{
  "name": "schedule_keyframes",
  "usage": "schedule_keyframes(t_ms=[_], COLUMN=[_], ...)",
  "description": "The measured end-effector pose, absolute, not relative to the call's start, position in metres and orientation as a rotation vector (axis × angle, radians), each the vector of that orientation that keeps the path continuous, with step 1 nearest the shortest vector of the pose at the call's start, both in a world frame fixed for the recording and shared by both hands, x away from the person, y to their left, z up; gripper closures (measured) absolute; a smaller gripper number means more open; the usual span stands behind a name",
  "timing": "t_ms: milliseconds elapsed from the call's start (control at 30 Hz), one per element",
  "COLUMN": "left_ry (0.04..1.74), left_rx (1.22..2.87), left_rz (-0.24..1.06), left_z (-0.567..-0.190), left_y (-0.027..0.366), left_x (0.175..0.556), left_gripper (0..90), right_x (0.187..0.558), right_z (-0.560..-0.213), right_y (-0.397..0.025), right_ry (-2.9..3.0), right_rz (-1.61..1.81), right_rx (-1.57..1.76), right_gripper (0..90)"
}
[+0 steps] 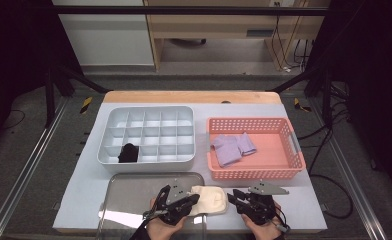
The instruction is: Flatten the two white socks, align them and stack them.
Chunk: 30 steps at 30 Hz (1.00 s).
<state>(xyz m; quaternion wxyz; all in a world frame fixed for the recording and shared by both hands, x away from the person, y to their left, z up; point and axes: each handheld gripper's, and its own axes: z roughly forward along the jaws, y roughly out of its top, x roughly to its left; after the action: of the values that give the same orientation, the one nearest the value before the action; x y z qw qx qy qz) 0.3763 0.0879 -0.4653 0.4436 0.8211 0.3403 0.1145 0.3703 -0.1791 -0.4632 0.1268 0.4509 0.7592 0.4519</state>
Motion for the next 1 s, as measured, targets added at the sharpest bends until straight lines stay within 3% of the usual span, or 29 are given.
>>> schedule_keyframes(t_ms=[433,1000], left_ry=[0.840,0.843], left_rx=[2.071,2.080], left_rz=[0.268,0.257], left_z=[-0.477,-0.480], left_y=[0.082,0.081], left_x=[0.378,0.379], left_gripper=[89.4,89.4], right_x=[0.377,0.383], right_z=[-0.476,-0.484], right_y=[-0.170,-0.164], right_ry=[2.279,2.345], right_rz=[1.277,1.258], right_rx=[1.326,1.408], right_gripper=[67.3,81.4])
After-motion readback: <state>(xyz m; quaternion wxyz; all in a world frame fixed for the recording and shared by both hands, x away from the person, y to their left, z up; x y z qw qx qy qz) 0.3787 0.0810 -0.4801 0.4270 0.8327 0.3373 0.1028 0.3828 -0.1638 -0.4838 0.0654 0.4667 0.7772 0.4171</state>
